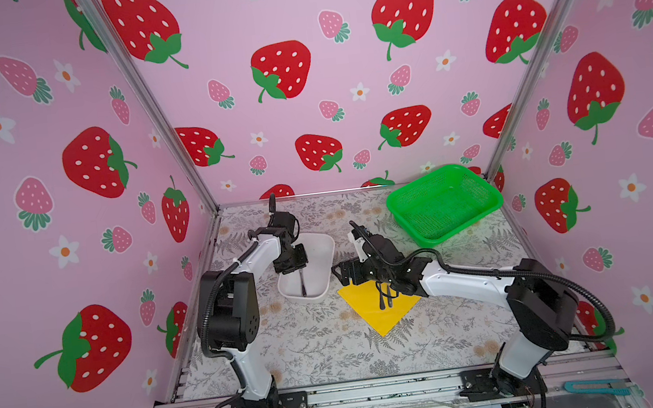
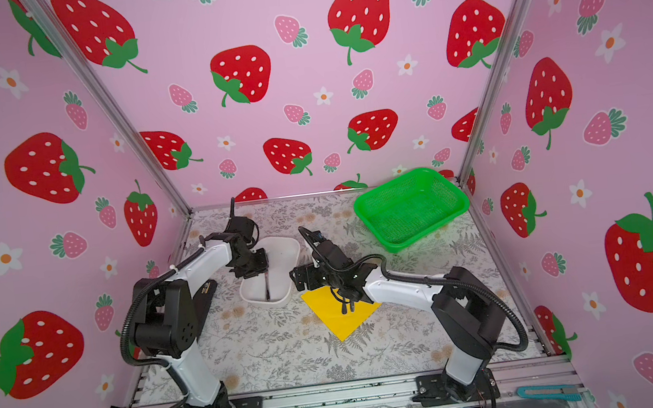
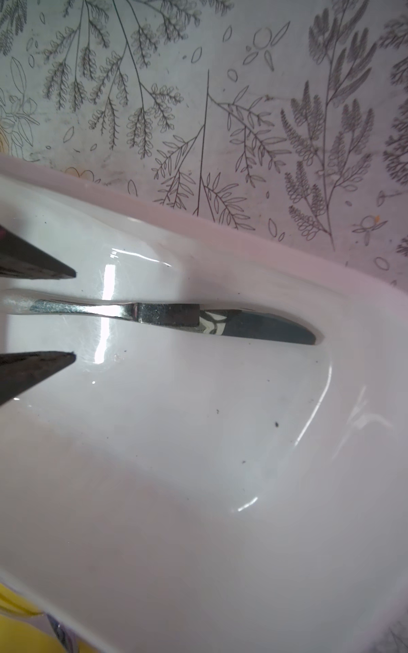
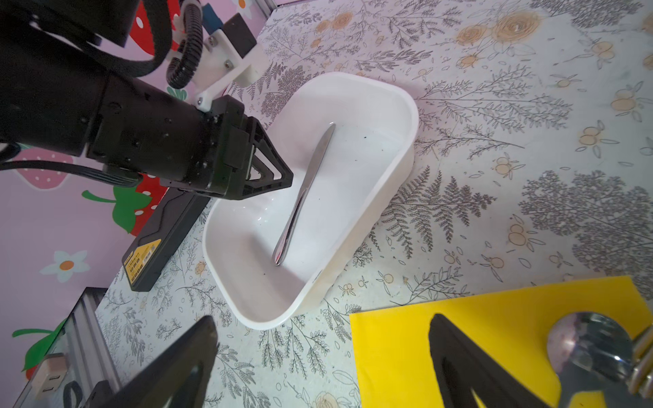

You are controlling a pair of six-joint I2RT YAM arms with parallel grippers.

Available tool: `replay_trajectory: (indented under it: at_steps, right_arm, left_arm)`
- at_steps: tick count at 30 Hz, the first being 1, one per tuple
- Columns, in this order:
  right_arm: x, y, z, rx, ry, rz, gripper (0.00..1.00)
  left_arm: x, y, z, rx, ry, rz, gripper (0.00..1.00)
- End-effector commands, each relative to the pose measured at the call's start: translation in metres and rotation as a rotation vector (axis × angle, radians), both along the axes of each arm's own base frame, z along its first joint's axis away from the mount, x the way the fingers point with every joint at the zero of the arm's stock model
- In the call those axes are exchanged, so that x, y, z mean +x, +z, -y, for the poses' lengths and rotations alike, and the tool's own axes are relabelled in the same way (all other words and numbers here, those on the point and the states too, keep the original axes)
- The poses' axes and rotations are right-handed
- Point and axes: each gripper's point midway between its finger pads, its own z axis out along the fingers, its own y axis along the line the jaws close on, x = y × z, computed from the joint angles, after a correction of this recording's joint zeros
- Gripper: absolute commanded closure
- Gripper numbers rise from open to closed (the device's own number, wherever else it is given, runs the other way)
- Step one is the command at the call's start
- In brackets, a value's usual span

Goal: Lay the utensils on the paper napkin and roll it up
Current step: 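Lower the left gripper into the tray and close it on the knife handle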

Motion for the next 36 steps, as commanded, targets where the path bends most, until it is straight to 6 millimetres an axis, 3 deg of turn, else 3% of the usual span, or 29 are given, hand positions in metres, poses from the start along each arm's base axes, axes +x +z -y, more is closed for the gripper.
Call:
replay_trajectory:
  at_steps: [1, 16, 23, 32, 36]
  right_arm:
    - [-0.006, -0.003, -0.010, 0.035, 0.032, -0.037, 0.05]
    - [-0.008, -0.021, -0.007, 0.011, 0.024, -0.077, 0.05]
    - [-0.007, -0.021, -0.005, 0.005, 0.019, -0.074, 0.04]
    - [-0.005, -0.022, 0.002, 0.002, -0.013, -0.079, 0.04]
    - [-0.005, -0.026, 0.008, -0.007, -0.032, -0.081, 0.04]
  left_arm:
    - [-0.002, -0.004, 0.001, 0.037, -0.060, -0.052, 0.65]
    - [-0.002, -0.040, 0.004, 0.086, -0.108, -0.155, 0.70]
    - [-0.015, -0.053, 0.003, 0.112, -0.137, -0.235, 0.74]
    - [-0.015, -0.051, 0.004, 0.107, -0.138, -0.240, 0.79]
    - [0.000, -0.049, 0.011, 0.096, -0.181, -0.235, 0.82]
